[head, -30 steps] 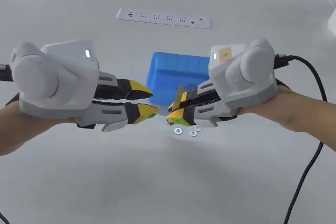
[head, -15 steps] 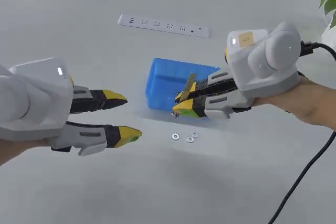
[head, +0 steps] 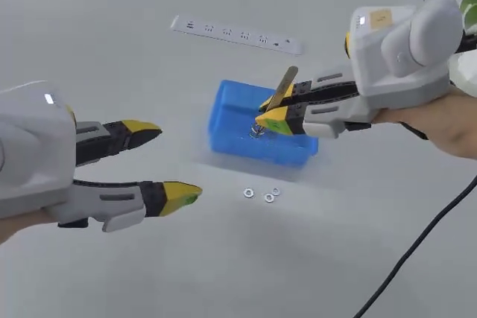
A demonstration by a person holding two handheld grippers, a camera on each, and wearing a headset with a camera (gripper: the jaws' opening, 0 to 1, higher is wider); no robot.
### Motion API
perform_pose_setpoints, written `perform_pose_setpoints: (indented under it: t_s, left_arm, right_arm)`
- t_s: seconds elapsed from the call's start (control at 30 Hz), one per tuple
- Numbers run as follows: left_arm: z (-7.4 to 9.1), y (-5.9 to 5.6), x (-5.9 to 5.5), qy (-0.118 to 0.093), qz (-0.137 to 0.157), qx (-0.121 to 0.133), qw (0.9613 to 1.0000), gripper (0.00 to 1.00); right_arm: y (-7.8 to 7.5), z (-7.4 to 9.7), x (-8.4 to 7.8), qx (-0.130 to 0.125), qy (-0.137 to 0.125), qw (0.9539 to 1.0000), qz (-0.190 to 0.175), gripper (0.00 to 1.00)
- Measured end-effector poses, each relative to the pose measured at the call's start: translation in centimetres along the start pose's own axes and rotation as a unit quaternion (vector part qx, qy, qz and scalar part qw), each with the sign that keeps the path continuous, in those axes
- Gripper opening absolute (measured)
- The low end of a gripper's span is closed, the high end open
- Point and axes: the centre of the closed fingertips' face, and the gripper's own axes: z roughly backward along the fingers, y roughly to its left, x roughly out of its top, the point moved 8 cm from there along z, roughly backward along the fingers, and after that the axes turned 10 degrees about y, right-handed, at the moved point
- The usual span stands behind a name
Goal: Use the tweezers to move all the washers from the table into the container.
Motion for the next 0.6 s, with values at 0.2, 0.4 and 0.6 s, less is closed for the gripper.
perform_pose_setpoints:
  t_s: [0.2,0.4,0.6]
  left_arm:
    - [0.1,-0.3,-1.0,0.015,0.011,-0.010,0.9998,0.69]
    - [0.2,-0.3,-1.7,0.024,0.024,-0.007,0.9994,0.77]
    - [0.5,-0.5,-2.3,0.032,0.041,-0.008,0.9986,0.76]
  right_arm:
    - [-2.1,-0.8,-0.1,-0.020,0.002,0.9997,-0.011,0.09]
    - [-3.9,-2.8,-0.8,-0.030,0.025,0.9992,-0.011,0.09]
    - [-5.6,-4.9,-2.0,-0.036,0.040,0.9983,-0.023,0.10]
